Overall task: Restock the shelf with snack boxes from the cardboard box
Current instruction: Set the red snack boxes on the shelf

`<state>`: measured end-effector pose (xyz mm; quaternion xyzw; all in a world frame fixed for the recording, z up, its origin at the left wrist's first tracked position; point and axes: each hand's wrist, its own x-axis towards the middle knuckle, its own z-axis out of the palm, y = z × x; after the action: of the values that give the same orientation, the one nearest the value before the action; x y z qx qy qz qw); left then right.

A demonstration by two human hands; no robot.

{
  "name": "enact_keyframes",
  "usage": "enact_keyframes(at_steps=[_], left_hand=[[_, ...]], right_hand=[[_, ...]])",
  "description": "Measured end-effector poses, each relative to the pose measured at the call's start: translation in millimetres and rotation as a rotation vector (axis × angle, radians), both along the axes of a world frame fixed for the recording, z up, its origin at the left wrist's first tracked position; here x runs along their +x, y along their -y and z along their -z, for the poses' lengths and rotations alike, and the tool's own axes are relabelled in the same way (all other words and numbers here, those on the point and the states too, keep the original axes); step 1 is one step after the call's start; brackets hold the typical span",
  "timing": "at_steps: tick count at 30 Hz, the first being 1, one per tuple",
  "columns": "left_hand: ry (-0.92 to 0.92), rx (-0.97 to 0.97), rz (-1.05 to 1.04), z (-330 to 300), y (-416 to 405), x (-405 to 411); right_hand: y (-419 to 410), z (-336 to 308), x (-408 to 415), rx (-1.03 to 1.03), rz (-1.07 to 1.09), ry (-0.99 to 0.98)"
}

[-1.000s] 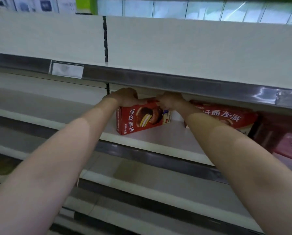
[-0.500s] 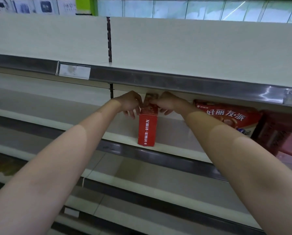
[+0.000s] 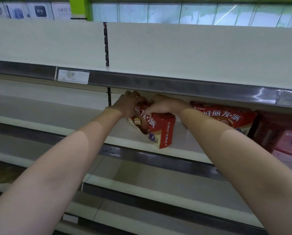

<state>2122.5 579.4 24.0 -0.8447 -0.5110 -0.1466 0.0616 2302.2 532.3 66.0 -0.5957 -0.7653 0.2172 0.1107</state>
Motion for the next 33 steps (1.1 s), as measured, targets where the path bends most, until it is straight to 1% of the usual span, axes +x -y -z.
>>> enact_keyframes(at_steps=[1,3,7,14,17,20,23,25,28,33], left_hand=[[-0.027,0.015,0.000,-0.9,1.4,-0.3],[-0.013,0.009,0.029,-2.0,2.2,-2.7],[0.170,-0.164,0.088,-3.9,6.8,-6.5],[0.318,-0.170,0.141,0.4,9.9,1.7],[0.262,-0.132,0.165,5.5,10.1,11.4],[0.150,-0.070,0.171,6.8,11.4,26.4],[0.081,-0.034,0.191,7.7,10.2,49.4],[0.064,0.018,0.205,11.3,11.5,68.7],[0.029,0.092,0.205,15.4,19.3,99.3],[0.031,0.066,0.234,13.1,25.9,143.3]], right_hand=[[1.6,-0.8,2.4,0.011,-0.004,0.030],[1.8,0.6,8.1,0.037,-0.009,0.048],[5.9,6.3,18.3,0.142,-0.008,0.024],[17.3,8.1,33.7,0.196,-0.048,-0.024],[21.1,10.6,47.7,0.191,-0.047,-0.063],[24.7,13.0,62.1,0.229,-0.029,-0.045],[26.9,19.7,85.4,0.249,0.005,-0.023],[28.1,25.5,104.3,0.251,0.054,-0.017],[33.7,32.2,131.7,0.312,0.152,0.047],[50.6,37.8,169.2,0.417,0.263,0.101]])
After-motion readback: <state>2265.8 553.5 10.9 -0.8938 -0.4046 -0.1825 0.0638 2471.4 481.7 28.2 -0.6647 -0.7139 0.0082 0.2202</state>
